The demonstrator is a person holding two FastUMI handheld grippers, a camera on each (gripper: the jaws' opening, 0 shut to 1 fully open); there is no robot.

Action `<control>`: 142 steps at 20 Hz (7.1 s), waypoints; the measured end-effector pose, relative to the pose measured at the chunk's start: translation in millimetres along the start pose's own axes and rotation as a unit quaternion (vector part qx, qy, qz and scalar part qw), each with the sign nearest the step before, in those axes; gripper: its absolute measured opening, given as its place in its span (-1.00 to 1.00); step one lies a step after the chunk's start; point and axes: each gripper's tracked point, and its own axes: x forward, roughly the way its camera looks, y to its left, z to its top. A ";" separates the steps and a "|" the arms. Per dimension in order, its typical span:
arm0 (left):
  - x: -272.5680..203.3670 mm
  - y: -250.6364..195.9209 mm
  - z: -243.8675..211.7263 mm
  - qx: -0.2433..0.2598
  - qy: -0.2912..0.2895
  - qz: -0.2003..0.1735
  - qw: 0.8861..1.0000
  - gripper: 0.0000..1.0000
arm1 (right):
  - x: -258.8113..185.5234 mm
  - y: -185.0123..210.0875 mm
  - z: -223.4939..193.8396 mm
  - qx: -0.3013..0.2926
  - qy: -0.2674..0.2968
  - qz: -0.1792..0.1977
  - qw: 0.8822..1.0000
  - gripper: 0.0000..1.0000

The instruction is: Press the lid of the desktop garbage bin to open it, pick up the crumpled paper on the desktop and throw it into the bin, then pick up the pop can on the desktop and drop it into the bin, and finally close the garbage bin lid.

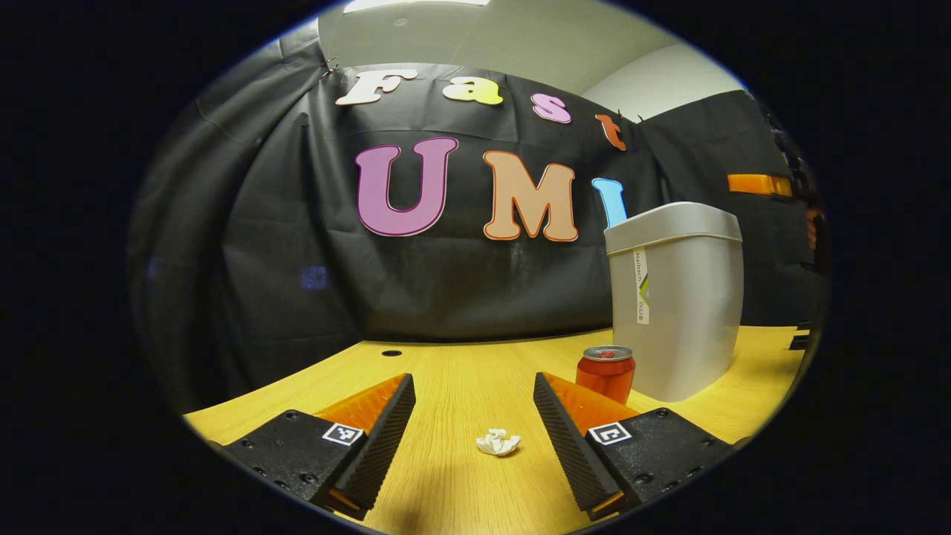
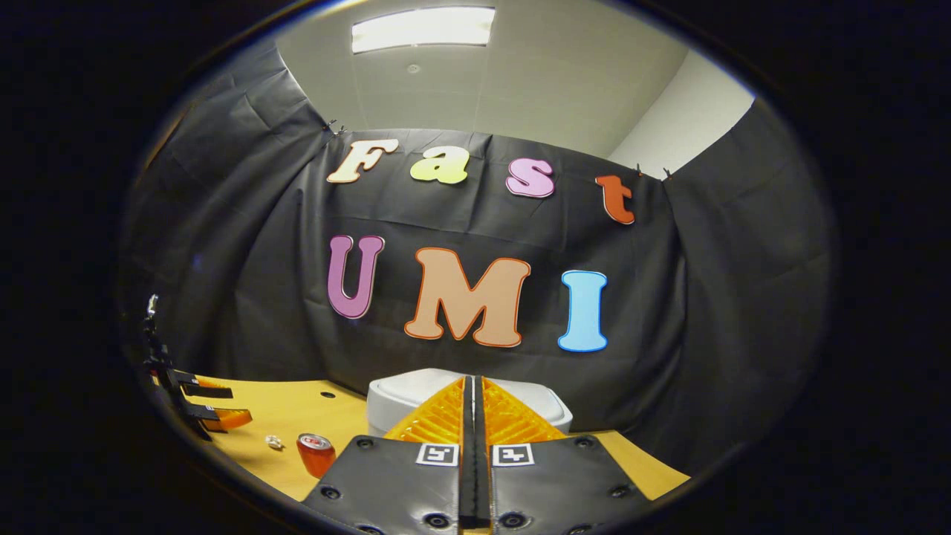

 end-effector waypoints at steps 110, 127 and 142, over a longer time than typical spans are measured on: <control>38.0 -26.7 -120.3 0.006 0.328 -0.078 0.941 -0.53 | -36.2 67.9 -191.0 0.061 0.117 0.082 0.988 0.96; 88.9 -62.6 46.9 0.018 0.181 -0.135 0.974 -0.61 | -38.0 59.0 -187.6 0.076 0.118 0.075 0.987 0.95; 119.8 -228.3 230.4 0.006 0.015 -0.313 0.950 -0.62 | -40.8 63.0 -185.9 0.070 0.123 0.083 0.986 0.96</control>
